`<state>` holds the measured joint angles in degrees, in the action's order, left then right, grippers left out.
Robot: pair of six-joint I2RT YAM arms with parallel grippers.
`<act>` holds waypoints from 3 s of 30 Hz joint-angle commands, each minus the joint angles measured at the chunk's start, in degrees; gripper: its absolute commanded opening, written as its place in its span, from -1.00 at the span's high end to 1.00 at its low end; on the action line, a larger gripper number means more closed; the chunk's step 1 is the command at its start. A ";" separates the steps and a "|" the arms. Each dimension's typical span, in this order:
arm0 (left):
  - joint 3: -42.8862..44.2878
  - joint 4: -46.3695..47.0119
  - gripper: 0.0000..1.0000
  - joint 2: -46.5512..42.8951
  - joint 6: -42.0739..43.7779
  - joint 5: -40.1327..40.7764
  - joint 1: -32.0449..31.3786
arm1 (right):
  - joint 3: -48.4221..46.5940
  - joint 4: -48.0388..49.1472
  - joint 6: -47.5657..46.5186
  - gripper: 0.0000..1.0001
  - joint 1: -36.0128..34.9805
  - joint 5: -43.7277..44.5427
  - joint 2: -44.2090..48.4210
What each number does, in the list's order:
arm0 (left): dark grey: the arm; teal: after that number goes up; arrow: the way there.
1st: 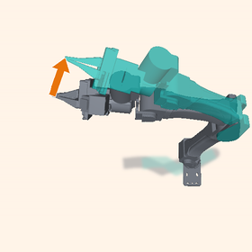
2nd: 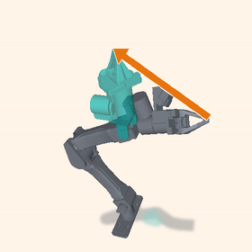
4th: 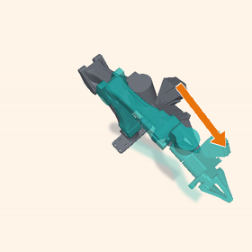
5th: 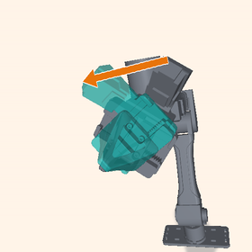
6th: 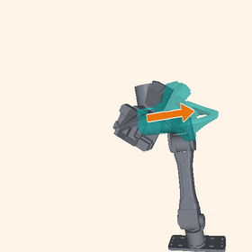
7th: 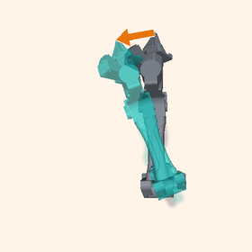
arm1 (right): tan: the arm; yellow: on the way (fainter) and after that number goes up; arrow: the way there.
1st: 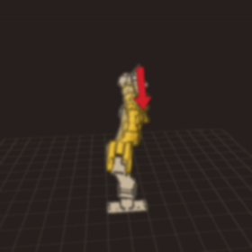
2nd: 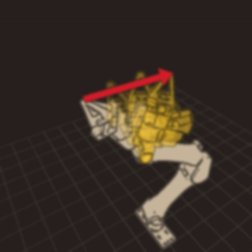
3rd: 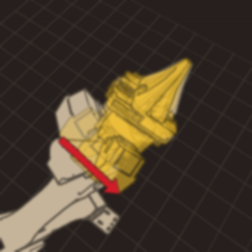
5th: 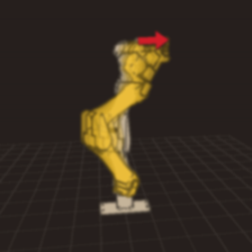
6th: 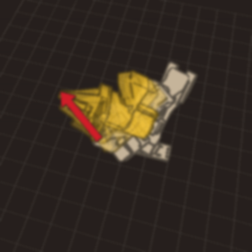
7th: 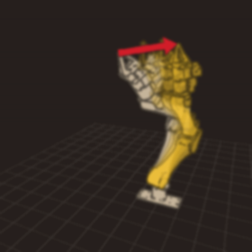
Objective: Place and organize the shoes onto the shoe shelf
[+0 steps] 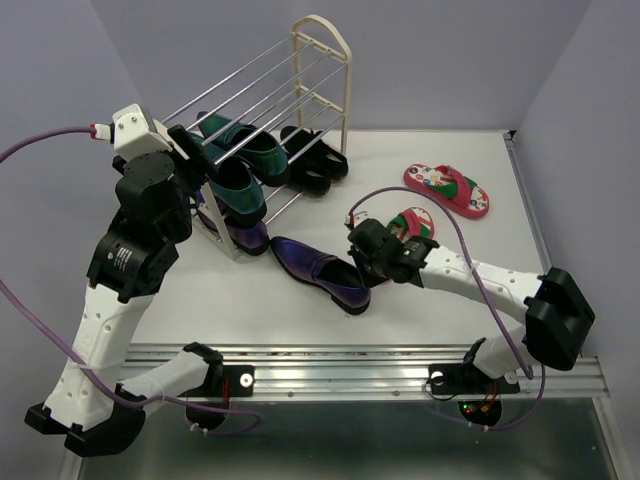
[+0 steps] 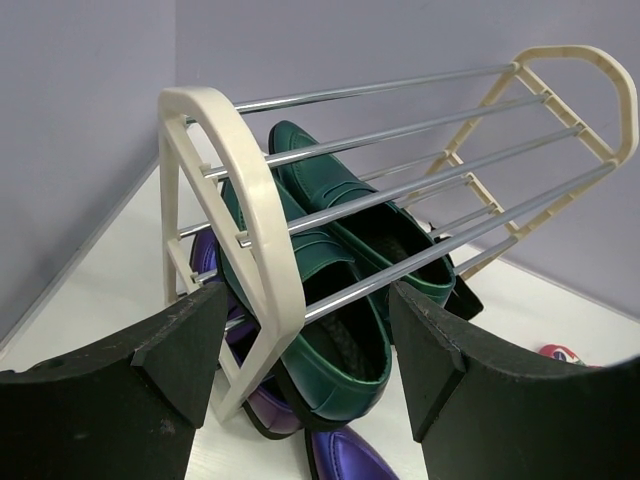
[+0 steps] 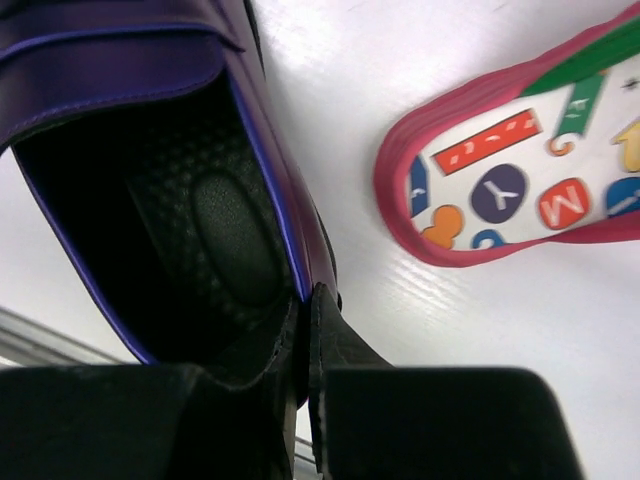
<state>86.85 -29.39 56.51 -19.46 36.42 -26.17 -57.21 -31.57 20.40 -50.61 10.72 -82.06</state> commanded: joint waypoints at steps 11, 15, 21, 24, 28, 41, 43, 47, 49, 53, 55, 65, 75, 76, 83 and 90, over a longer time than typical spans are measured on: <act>0.08 1.88 -0.52 -1.58 0.92 1.10 -0.11 | -11.52 1.51 2.71 0.98 3.58 15.20 -1.44; 0.25 1.88 -0.52 -1.76 1.36 1.37 -0.11 | -12.40 1.86 3.59 0.98 4.12 16.43 -0.82; 0.60 2.23 -0.52 -1.40 1.45 0.75 -0.11 | -15.56 4.41 2.71 0.99 4.12 15.82 -1.43; 0.60 2.14 -0.52 -1.40 1.45 0.58 -0.11 | -17.14 5.29 2.10 0.99 4.12 15.29 -3.19; 0.34 2.05 -0.52 -1.76 1.18 0.58 -0.11 | -19.16 8.10 1.31 0.99 4.12 15.56 -5.21; 1.30 0.82 -0.52 -1.76 0.83 1.28 -0.10 | -29.97 16.01 0.51 0.98 4.64 14.24 -17.59; 1.57 0.47 -0.52 -1.76 0.83 1.45 -0.11 | -31.99 16.98 0.60 0.98 4.64 13.80 -19.62; 1.83 0.21 -0.52 -1.93 0.92 1.81 -0.11 | -35.51 17.86 0.43 0.99 4.64 12.75 -22.60; 2.01 -0.23 -0.52 -2.02 0.83 1.90 -0.11 | -37.52 18.39 0.08 0.99 4.64 12.66 -23.75; 2.36 -0.93 -0.52 -2.02 0.48 1.98 -0.11 | -40.60 19.88 -0.71 0.98 4.64 11.69 -27.09; 2.36 -1.11 -0.52 -2.28 0.48 2.07 -0.11 | -41.66 20.23 -0.89 0.98 4.64 11.52 -28.06; 1.57 -1.02 -0.52 -2.90 -0.05 2.07 -0.11 | -43.16 25.41 1.74 0.98 4.64 9.58 -31.14; 1.39 -1.72 -0.51 -3.25 -0.66 1.72 -0.11 | -44.22 29.11 5.43 0.99 4.64 8.18 -33.51; 1.48 -1.73 -0.51 -3.34 -0.66 1.81 -0.11 | -44.22 29.46 5.52 0.99 4.64 8.35 -33.60; 1.39 -2.17 -0.51 -3.78 -1.10 1.90 -0.11 | -45.97 30.96 6.84 0.99 4.64 8.26 -35.71; 1.48 -2.61 -0.51 -3.95 -1.19 2.07 -0.11 | -47.21 34.03 8.16 0.99 4.64 7.82 -38.35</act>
<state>87.05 -32.91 53.43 -20.49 37.56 -26.17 -99.72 -10.39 25.52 -46.15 18.79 -121.45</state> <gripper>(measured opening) 0.759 0.066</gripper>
